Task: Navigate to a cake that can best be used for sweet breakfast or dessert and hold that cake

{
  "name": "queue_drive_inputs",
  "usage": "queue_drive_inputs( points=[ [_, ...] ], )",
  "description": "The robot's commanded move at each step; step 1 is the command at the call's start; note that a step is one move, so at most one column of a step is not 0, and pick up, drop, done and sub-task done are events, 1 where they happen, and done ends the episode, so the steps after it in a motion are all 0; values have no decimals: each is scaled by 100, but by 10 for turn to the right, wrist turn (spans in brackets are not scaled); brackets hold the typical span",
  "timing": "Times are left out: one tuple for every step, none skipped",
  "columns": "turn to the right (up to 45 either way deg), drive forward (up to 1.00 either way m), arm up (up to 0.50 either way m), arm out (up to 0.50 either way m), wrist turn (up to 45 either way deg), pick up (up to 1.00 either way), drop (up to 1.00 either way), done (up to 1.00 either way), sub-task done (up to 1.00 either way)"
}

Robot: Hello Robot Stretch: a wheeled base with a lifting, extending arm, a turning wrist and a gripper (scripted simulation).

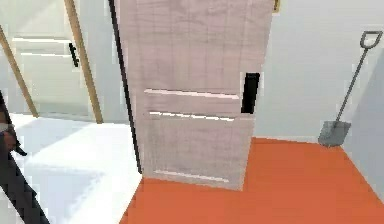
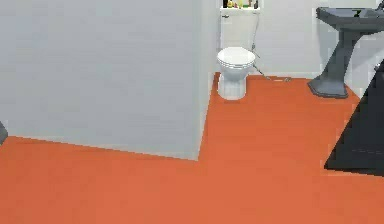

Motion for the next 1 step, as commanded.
queue_drive_inputs(
  points=[
    [0, 70, 0, 0, 0, 0, 0, 0, 0]
  ],
)
